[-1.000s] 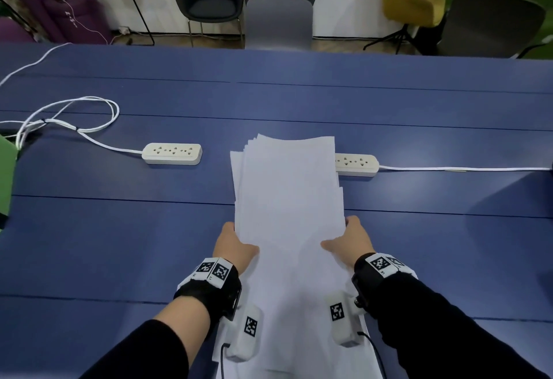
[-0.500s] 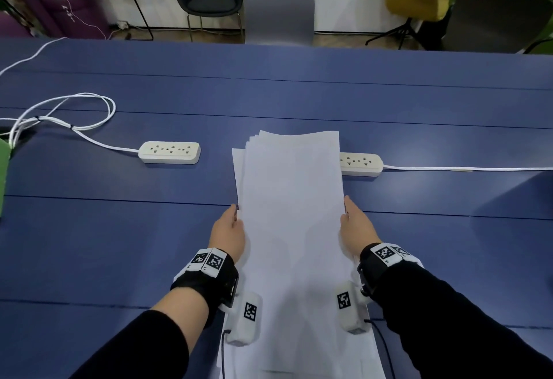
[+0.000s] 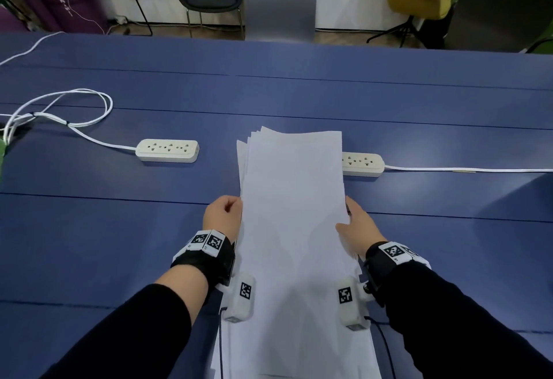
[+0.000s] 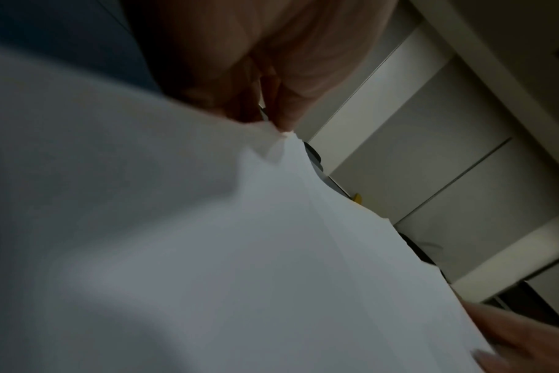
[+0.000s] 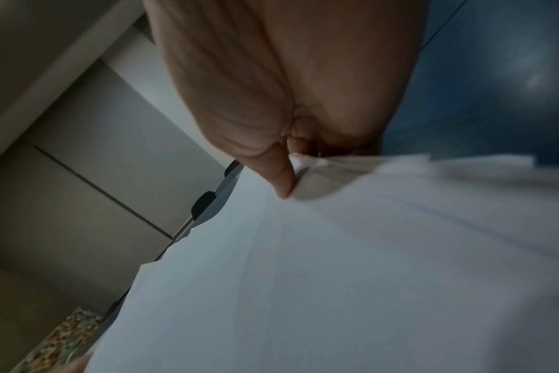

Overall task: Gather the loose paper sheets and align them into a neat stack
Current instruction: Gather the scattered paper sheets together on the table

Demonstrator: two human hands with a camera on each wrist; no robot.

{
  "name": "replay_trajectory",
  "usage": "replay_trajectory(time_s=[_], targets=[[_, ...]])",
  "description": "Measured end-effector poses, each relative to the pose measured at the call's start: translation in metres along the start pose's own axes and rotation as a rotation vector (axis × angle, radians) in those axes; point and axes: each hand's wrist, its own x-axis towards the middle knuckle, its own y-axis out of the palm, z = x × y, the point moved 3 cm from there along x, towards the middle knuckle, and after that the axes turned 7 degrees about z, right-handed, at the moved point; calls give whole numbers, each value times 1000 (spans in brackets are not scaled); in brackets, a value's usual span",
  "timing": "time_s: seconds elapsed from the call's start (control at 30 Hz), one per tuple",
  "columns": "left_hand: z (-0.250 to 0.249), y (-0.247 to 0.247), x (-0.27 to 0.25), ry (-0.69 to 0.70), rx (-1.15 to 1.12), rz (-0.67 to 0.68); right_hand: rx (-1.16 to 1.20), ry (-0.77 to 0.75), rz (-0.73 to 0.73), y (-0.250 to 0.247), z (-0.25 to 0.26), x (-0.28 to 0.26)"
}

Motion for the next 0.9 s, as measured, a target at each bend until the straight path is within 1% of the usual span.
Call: replay_trajectory(time_s=[0.07,0.1,0.2,0.23,0.3,0.6,0.7,0.83,0.9], targets=[[-1,-5,8,-49,-33,-8,32,-38,7,-2,2,-4],[-1,-8,12,-86,-75,10,49,-48,17,-3,2,-7],[-1,-10,20,-224,-291,115,81,-77,53,-3,0,-9],[-2,-10,22,-248,-300,132,77,-78,66,-4,-1,-9],[-3,-10,25,-268,-257,138,76,-81,89,-4,-3,-9],[4,-5,41,-349,-211,156,57,-65,185,-5,-14,-1],[5,-4,43,-376,-185,163,88,-30,202,-4,-17,2],[1,0,46,-367,-128,154,121,-12,208,-3,-23,9],[-6,1,44,-321,-52,132,126,-6,204,-2,-26,11]])
